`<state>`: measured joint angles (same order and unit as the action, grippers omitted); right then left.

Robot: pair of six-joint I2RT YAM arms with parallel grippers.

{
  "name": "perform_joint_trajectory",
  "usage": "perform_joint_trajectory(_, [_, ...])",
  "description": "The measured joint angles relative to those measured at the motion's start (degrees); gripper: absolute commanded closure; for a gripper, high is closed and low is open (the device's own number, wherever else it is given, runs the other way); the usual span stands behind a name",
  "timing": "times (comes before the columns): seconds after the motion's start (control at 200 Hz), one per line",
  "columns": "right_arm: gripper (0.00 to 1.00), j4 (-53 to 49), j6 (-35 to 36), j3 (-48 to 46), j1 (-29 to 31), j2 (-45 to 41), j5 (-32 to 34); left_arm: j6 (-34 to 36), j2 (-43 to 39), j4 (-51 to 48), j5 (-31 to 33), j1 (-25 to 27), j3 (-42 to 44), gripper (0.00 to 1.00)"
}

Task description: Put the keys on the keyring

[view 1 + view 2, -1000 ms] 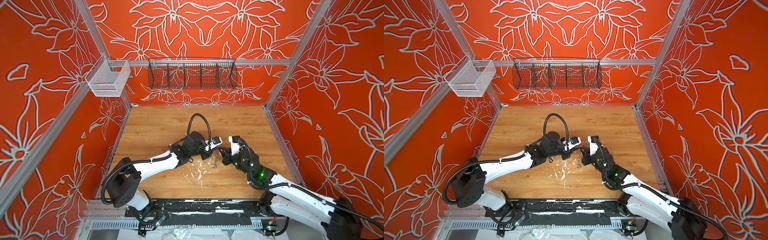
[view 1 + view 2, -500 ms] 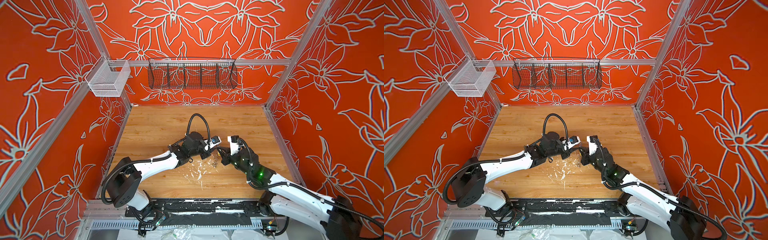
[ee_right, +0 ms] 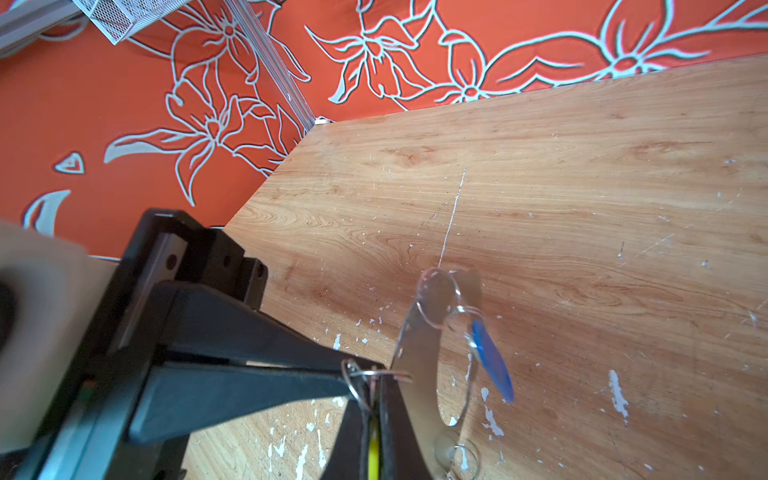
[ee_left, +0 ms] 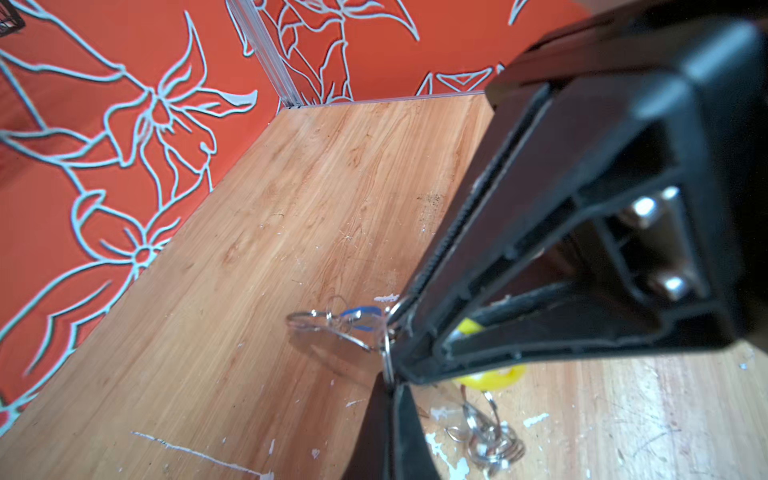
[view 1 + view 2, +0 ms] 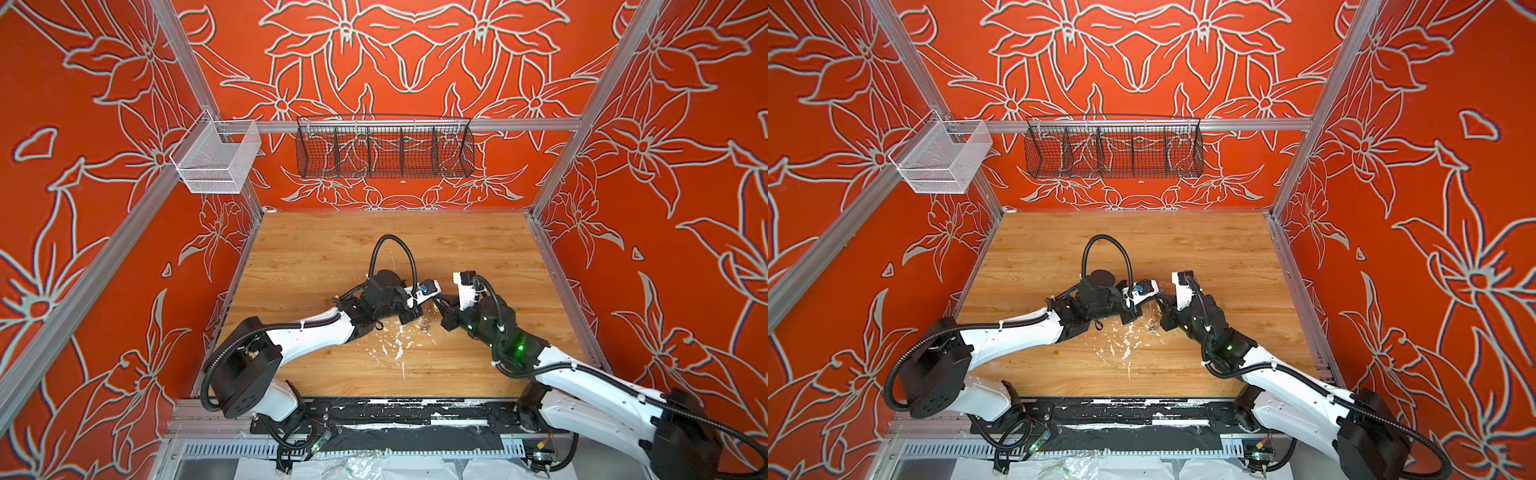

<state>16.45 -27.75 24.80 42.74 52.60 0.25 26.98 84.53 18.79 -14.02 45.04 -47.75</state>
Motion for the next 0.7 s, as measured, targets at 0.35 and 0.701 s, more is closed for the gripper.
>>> perform_joint_trajectory(0.35, [1.0,-3.9,0.0,0.0,0.0,-1.9,3.4,-0.1,-1.7,3.3,1.6,0.0,1.8,1.0])
perform_joint_trajectory(0.701, [1.0,-3.8,0.3,0.0,0.0,-1.8,2.1,-0.1,-1.7,3.1,0.1,0.0,1.6,0.68])
